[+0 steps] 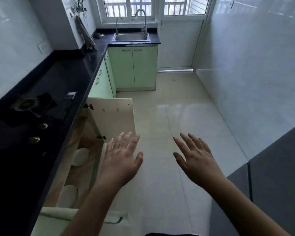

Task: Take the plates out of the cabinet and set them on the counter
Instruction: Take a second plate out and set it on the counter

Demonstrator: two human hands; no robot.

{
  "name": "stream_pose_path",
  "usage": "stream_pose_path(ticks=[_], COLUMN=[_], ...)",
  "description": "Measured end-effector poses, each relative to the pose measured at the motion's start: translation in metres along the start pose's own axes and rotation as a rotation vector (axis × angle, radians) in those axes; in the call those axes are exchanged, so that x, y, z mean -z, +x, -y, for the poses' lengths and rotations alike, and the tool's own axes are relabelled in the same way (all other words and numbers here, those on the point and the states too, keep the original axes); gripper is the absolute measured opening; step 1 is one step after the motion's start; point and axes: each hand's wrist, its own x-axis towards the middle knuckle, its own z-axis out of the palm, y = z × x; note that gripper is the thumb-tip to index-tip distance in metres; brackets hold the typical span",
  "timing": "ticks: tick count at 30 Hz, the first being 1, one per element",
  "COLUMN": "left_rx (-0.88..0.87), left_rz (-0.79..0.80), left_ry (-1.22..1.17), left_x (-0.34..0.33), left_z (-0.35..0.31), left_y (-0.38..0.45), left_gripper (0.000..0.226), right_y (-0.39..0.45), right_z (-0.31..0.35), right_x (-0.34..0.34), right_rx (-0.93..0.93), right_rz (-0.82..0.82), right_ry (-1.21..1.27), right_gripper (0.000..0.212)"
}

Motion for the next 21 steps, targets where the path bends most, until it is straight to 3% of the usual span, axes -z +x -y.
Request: stream_pose_path(ticks=[11,15,21], left_rx=[-0.018,0.069,0.212], left_rz=[0.003,0.025,0.025], left_ry=[0.084,0.120,0.148], left_x=[-0.041,-0.052,-0.053], left_z=[-0.032,-0.044,-0.068], left_y=[0.117,0.163,0.213], left_gripper=[0.071,0.064,0.066], right_y=[0.092,0.143,0.217], right_z=[-0.079,-0.120,-0.167], right_x=[-0.022,-0.023,-0.014], right_rx=[0.006,0.063,0.155], right_rz=[0.019,0.032,0.094], right_ry=[0.027,0.059,0.063], right_gripper=[0.060,0.071,0.058])
